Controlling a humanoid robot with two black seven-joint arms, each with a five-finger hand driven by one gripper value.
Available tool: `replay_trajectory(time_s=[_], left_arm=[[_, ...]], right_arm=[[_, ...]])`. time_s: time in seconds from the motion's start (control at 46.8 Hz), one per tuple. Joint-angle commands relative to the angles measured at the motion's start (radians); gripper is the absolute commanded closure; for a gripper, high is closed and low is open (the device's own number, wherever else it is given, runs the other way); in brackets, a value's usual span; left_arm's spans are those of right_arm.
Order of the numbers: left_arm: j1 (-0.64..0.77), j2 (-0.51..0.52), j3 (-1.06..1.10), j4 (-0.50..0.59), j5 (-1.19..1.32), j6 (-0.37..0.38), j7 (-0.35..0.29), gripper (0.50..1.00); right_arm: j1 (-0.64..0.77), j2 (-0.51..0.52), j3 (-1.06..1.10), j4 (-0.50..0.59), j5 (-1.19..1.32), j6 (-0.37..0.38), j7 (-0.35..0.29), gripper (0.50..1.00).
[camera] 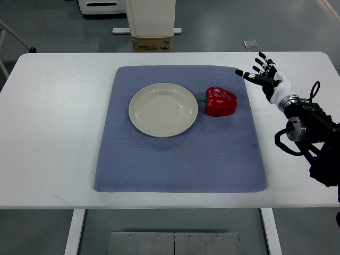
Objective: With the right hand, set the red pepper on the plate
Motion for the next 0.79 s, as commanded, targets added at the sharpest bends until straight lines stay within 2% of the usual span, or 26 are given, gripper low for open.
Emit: replay_trajectory(time_s=[0.0, 0.769], left_arm=[[0.0, 0.0, 0.0, 0.0, 0.0, 0.0, -0.001, 0.5], [0.001, 0.0, 0.0, 0.0, 0.0, -0.001, 0.001, 0.5]], right_arm=[[0.002, 0.0, 0.0, 0.001, 0.0, 0.0, 0.0, 0.5], [0.009, 0.012, 0.008, 0.002, 0.0, 0.0, 0.0, 0.5]])
